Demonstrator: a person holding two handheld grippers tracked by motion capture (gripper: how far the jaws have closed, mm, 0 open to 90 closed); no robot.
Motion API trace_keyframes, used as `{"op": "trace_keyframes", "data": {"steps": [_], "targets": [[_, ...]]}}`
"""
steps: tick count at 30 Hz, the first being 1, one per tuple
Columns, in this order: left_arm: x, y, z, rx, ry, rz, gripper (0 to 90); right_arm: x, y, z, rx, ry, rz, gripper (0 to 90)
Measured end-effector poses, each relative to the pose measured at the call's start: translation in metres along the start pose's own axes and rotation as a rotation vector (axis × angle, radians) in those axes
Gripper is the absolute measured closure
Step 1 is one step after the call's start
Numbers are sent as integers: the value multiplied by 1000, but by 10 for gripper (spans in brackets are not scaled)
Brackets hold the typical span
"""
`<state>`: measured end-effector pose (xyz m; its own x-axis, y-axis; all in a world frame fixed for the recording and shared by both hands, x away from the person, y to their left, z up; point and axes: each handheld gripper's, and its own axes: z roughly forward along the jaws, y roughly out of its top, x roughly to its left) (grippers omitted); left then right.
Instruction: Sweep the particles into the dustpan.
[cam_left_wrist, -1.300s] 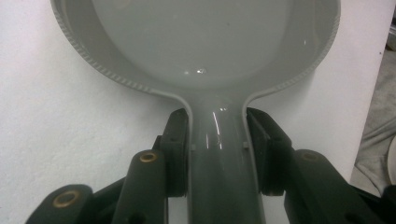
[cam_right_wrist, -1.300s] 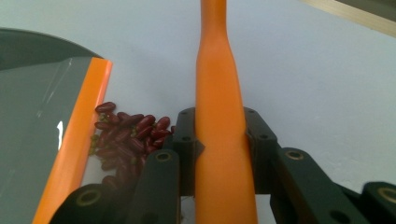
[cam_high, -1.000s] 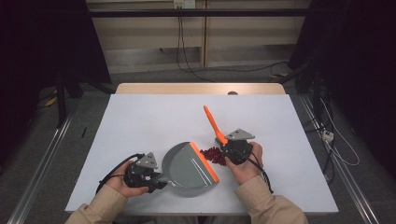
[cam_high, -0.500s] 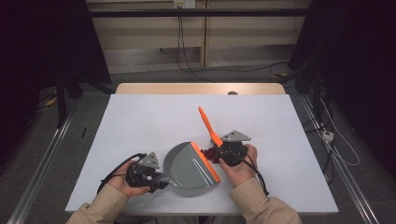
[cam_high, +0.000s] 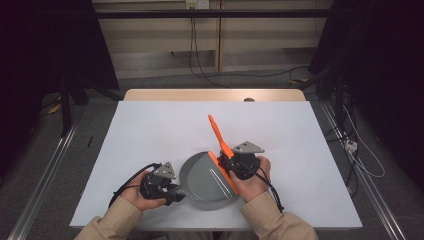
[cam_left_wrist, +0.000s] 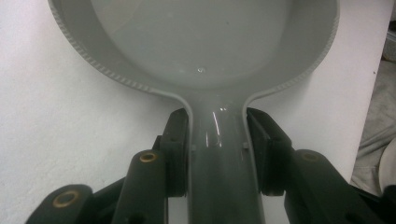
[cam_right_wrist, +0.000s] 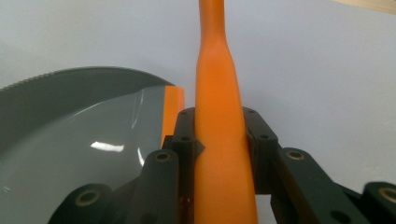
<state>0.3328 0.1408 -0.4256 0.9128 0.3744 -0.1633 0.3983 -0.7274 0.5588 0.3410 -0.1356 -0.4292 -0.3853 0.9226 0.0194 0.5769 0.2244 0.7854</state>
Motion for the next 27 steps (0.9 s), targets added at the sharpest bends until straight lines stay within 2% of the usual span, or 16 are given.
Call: {"op": "trace_keyframes", "data": {"steps": [5,9,17,18,20,22,24,25,27], "targets": [[0,1,1,0,3,-7,626,4,0,1,-8,4,2,708],[0,2,1,-3,4,-17,627,8,0,1,-17,27,12,708],[1,1,1,-13,3,-36,628,19,3,2,-31,37,-9,709],[1,0,1,-15,2,-37,628,19,5,1,-41,49,-5,710],[1,0,1,-12,4,-39,628,22,8,-2,-55,110,35,712],[2,0,1,-19,4,-39,628,30,11,-4,-60,104,-14,711],[3,-1,0,-20,11,-45,628,31,14,-4,-75,122,-14,712],[3,-1,0,-20,11,-45,628,30,16,-4,-81,112,-27,711],[4,-2,0,-19,9,-51,628,23,19,-4,-88,112,-16,711]]}}
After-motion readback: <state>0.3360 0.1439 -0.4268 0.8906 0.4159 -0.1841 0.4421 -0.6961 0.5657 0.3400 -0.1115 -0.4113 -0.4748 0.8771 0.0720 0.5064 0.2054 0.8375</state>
